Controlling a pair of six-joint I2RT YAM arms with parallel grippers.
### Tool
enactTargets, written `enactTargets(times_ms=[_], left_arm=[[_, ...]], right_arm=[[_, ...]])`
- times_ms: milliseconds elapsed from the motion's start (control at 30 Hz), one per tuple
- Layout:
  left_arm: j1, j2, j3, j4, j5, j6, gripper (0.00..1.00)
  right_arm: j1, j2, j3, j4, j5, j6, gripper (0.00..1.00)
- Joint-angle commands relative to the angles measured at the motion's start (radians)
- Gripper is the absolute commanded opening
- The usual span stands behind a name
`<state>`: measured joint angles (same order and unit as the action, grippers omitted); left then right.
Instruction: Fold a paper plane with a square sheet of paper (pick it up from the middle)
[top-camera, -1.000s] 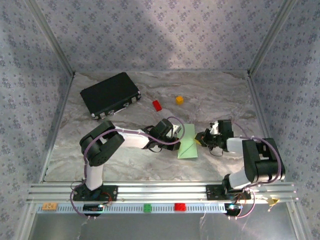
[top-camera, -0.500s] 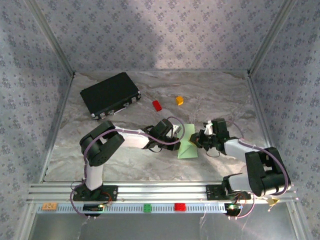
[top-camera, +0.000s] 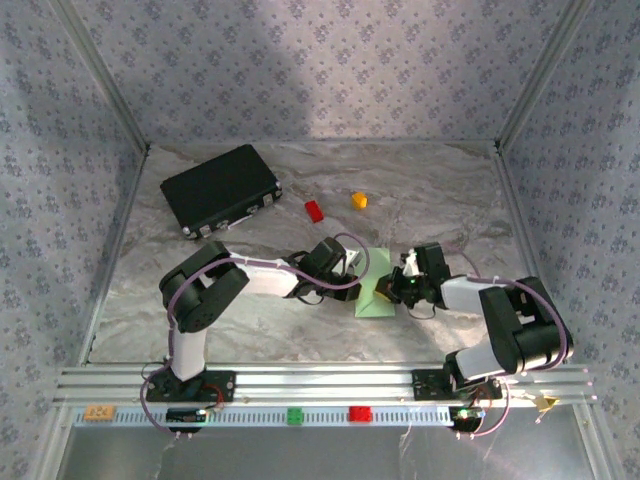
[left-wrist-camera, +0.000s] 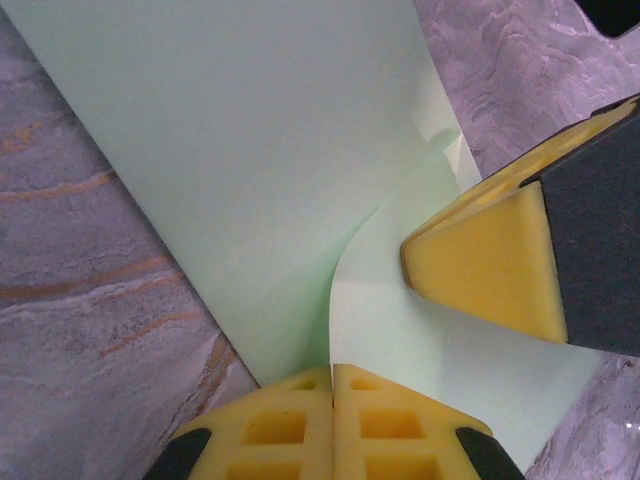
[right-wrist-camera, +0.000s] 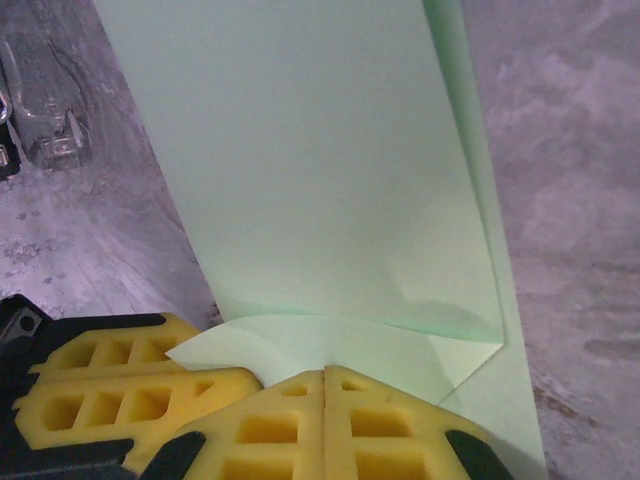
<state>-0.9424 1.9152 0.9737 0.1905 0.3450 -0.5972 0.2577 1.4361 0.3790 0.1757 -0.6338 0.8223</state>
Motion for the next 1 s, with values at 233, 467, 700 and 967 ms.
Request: enactTargets(times_ms=[233, 467, 700, 967], left_arm=[[0.01, -0.081, 0.015, -0.08, -0.019, -0.056, 0.3], [0.01, -0.167, 0.01, -0.101, -0.007, -0.083, 0.28], [-0.022, -0.098, 0.098, -0.12, 0.161, -0.082, 0.15], [-0.05, 0.012, 0.184, -0.192, 0.207, -0.069, 0.11]], right_arm=[[-0.022, 0.037, -0.033, -0.002, 0.033, -0.012, 0.01], [-0.024, 0.037, -0.032, -0.007, 0.036, -0.016, 0.01], [-0.023, 0.038, -0.029, -0.013, 0.04, -0.019, 0.01], [-0.025, 0.037, -0.026, -0.018, 0.036, -0.02, 0.01]])
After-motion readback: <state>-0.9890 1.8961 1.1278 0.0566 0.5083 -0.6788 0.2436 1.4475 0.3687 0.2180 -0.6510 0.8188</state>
